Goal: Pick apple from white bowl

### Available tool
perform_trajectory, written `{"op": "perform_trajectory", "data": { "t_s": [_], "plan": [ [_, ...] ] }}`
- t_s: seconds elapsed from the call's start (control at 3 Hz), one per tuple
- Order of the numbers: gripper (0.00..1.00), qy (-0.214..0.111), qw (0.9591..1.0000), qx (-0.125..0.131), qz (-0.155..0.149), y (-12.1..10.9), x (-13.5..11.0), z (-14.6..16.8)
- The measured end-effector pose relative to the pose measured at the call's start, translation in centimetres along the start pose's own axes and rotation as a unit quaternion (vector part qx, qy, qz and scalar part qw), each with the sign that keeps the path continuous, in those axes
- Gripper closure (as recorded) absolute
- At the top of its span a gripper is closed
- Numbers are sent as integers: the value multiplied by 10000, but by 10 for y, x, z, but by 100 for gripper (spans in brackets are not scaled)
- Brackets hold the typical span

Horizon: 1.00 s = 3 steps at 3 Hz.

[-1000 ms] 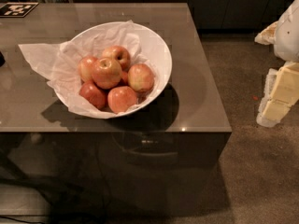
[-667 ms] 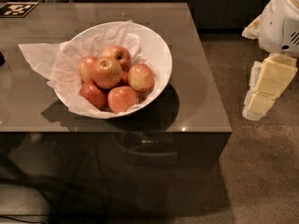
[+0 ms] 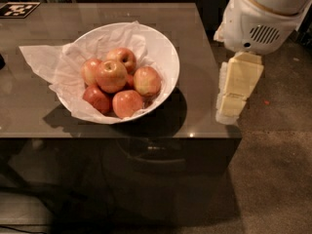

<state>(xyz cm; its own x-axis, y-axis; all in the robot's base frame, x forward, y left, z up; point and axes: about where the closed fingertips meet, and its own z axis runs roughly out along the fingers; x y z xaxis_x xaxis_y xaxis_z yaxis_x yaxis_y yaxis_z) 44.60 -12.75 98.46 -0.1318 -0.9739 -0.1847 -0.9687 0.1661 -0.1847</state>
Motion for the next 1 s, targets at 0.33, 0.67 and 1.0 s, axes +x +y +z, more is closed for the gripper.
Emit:
{"op": "perform_trajectory", "data": {
  "t_s": [0.33, 0.67, 1.0],
  "plan": [
    [0, -53, 9999, 92, -2, -3, -2, -2],
    [0, -284, 9996, 62, -31, -7, -13, 11],
    [0, -527, 9984, -36, -187, -11, -40, 15]
  ]
}}
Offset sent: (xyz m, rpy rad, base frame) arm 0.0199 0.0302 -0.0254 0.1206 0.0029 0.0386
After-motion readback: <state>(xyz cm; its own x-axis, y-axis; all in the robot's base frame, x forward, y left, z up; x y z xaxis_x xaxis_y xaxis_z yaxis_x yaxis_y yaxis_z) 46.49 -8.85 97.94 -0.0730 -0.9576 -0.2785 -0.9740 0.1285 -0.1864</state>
